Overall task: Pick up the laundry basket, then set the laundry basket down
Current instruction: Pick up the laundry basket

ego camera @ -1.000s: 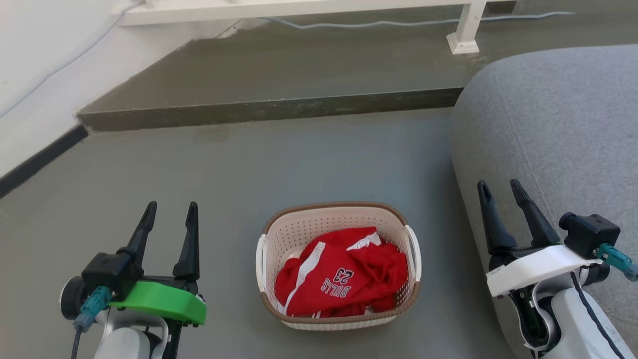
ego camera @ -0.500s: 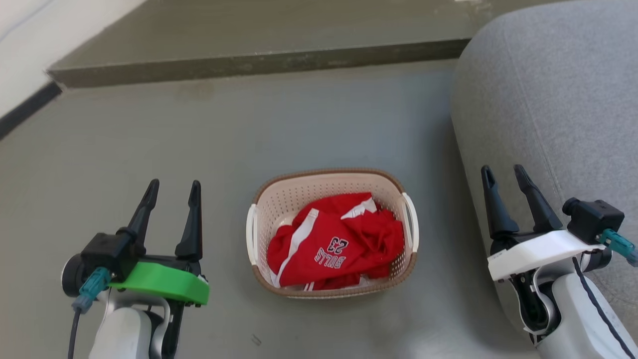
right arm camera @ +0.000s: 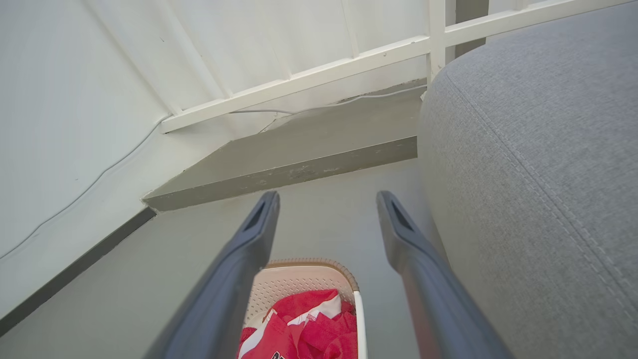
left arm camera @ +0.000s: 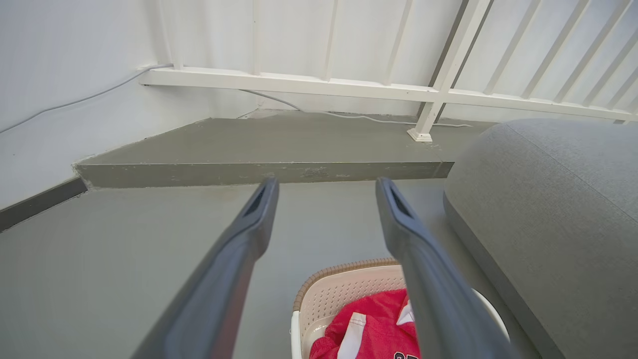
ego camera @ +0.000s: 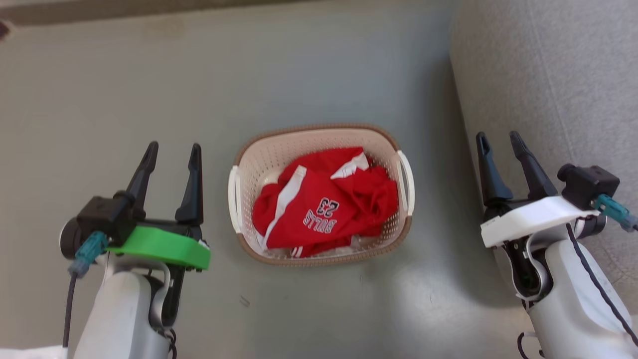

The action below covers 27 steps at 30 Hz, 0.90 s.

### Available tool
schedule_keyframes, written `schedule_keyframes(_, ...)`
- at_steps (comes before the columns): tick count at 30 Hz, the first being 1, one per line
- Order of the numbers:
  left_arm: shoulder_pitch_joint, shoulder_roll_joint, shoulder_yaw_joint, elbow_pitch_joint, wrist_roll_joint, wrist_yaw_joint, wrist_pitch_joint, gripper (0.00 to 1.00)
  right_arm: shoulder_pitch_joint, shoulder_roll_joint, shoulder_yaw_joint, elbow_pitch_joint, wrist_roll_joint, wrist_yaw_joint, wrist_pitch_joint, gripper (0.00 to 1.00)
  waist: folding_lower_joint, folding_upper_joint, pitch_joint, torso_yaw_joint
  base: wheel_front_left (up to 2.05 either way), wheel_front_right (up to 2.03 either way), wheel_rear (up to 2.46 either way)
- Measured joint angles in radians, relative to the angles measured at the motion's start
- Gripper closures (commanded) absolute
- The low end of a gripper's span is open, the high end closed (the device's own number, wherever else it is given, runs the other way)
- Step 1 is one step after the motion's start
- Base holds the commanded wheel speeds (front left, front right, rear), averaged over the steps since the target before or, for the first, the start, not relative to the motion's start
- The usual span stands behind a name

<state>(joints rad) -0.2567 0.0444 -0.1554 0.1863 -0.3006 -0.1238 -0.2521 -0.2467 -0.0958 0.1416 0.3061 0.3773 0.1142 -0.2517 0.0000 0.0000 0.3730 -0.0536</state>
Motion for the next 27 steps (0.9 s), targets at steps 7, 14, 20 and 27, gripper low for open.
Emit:
schedule_keyframes(7,-0.064,-0.002,-0.004,0.058,-0.013,-0.001,0.0,0.0,-0.073,0.006,0.004,0.08,0.0,0.0,0.0,0.0,0.0001,0.0,0.098,-0.008,0.0,0.0,0.0)
schedule_keyframes(14,-0.141,-0.004,-0.048,0.139,-0.042,-0.001,0.0,0.0,-0.17,0.016,0.031,0.168,0.001,0.008,0.0,0.0,0.0001,0.0,0.184,-0.01,0.0,0.0,0.0)
schedule_keyframes(20,-0.214,-0.006,-0.105,0.255,-0.07,-0.001,0.002,0.0,-0.243,0.025,0.042,0.239,0.011,0.009,0.0,0.0,0.0001,0.0,0.253,-0.008,0.0,0.0,0.0)
schedule_keyframes(27,-0.312,-0.007,-0.111,0.368,-0.086,-0.001,0.022,0.0,-0.322,0.027,0.062,0.334,0.011,0.009,0.003,0.0,0.0001,0.0,0.328,0.002,0.0,0.0,0.0)
